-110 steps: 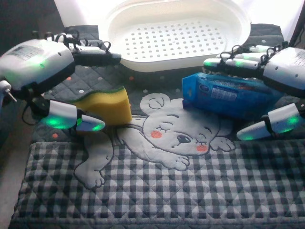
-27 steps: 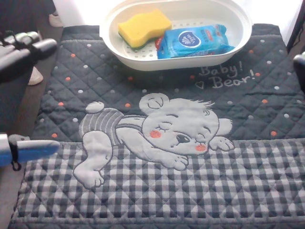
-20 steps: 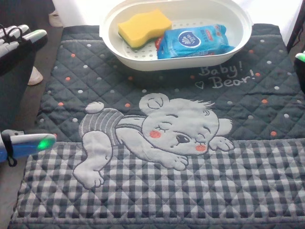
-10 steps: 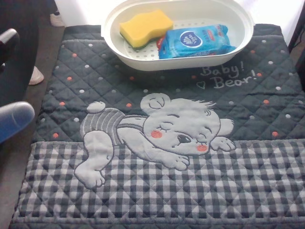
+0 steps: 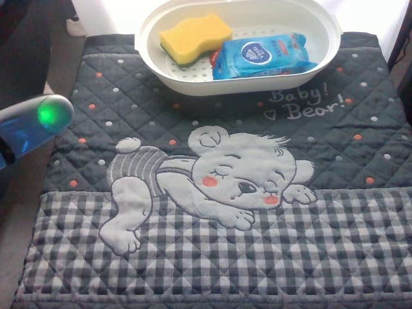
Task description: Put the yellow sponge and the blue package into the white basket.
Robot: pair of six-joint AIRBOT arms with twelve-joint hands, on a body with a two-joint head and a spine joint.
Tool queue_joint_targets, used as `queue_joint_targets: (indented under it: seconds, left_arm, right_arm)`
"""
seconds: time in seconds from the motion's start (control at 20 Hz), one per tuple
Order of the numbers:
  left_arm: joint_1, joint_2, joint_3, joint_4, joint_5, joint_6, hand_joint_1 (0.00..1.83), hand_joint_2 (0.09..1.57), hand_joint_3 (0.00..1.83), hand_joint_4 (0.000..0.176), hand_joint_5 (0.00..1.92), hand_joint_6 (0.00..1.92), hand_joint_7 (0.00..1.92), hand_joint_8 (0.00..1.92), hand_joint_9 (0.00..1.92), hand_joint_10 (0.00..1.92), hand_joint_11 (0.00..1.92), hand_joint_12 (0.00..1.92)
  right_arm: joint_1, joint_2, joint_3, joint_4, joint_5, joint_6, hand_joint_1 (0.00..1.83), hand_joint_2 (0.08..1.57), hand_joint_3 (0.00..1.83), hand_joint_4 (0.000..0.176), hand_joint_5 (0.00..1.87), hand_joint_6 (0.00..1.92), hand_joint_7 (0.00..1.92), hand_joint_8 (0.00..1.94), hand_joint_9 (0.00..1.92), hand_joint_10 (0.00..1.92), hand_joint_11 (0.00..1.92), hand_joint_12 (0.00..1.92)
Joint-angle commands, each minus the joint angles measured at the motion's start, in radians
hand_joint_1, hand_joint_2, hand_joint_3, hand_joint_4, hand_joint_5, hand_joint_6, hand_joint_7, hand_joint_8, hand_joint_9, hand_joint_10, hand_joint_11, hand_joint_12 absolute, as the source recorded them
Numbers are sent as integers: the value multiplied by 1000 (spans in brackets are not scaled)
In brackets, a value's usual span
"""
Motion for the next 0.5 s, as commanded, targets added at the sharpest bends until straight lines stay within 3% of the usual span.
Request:
queue_joint_targets:
  seconds: [0.0,0.05,0.1,0.15,0.25,0.3,0.35,0.4,0.45]
  left_arm:
    - [-11,2,2,9,-112,3,191,1076,0,169,0,0,0,0,0,0,19,8]
    - [-15,4,0,17,-112,3,254,1064,0,145,0,0,0,0,0,0,70,32]
    - [-15,6,-1,19,-112,3,322,1037,0,120,0,0,0,0,0,0,72,34]
    - [-15,7,-1,19,-112,3,293,1058,0,105,0,0,0,0,6,2,89,44]
    - [-15,7,-1,21,-112,4,177,1047,0,99,0,0,0,0,0,0,51,32]
    - [-16,8,-1,25,-112,4,182,1026,0,109,0,0,0,0,0,0,79,47]
    - [-16,8,-1,26,-112,4,283,1035,0,101,0,0,0,0,0,0,65,44]
    - [-16,8,-1,27,-112,4,253,1034,0,105,0,0,0,0,0,0,63,46]
    - [-16,7,-2,27,-112,4,249,1053,0,87,0,0,0,0,2,1,63,50]
  right_arm:
    - [2,6,-2,16,126,8,546,1133,2,90,130,11,84,1,131,8,38,38]
    - [2,6,-5,9,126,8,527,1206,0,64,168,5,108,17,173,7,7,433]
    - [2,8,-6,5,126,8,454,1184,0,48,123,1,87,4,193,6,1,758]
    - [2,11,-6,1,126,8,420,1192,0,20,37,0,17,0,38,0,0,449]
    - [2,19,-7,-5,126,8,510,1181,0,0,52,8,10,3,101,27,0,452]
    - [3,20,-7,-9,126,8,461,1193,0,10,136,29,79,7,198,36,0,697]
    - [3,21,-7,-12,126,8,432,1210,1,24,232,42,217,15,291,35,0,819]
    - [4,21,-7,-14,126,8,456,1202,0,55,291,39,275,8,297,17,0,850]
    - [5,21,-8,-18,126,8,638,1155,0,115,315,39,242,6,302,13,0,941]
